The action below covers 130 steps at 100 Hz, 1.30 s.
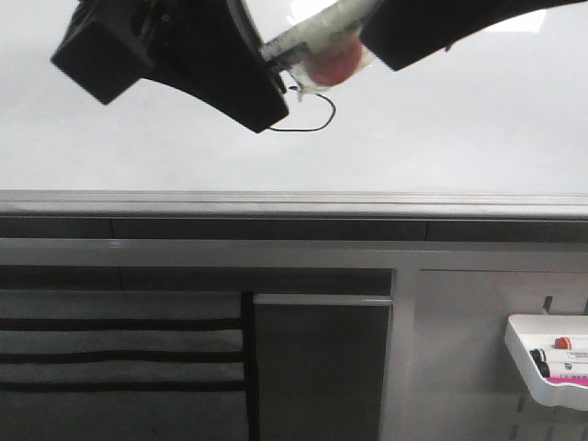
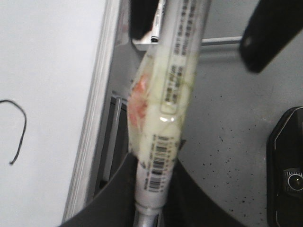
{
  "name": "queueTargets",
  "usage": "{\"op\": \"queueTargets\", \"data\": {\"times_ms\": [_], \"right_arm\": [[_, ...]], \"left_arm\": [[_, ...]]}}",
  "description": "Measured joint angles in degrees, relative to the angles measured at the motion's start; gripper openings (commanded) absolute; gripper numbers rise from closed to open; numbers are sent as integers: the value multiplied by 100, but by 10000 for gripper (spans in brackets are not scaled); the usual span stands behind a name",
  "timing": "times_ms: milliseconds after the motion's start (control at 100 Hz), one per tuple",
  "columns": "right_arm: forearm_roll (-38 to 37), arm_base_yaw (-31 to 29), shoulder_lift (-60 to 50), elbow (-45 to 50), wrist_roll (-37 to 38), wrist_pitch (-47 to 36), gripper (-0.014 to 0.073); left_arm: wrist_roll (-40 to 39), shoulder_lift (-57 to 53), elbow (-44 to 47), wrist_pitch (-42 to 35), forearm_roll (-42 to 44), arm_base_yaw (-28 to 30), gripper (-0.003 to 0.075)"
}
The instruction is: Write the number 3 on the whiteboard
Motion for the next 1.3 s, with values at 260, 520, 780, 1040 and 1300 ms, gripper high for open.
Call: {"op": "queueTargets", "data": {"times_ms": [260, 520, 780, 1040, 1300], "right_arm": [[0, -1292, -823, 0, 843, 713, 387], [0, -1612, -1046, 0, 1019, 1287, 387], [0, -1612, -1046, 0, 1086, 1395, 387], [0, -1612, -1046, 0, 1103, 1405, 387], [0, -1612, -1046, 0, 1103, 1418, 387]], "left_arm": [[-1545, -9, 375, -956, -64, 1383, -20], [-2111, -9, 880, -2535, -1337, 2669, -20], [-2154, 219, 917, -2755, -1907, 3099, -20], [-2164, 243, 917, -2724, -1941, 3099, -18], [-2164, 253, 917, -2474, -2060, 3099, 148]]}}
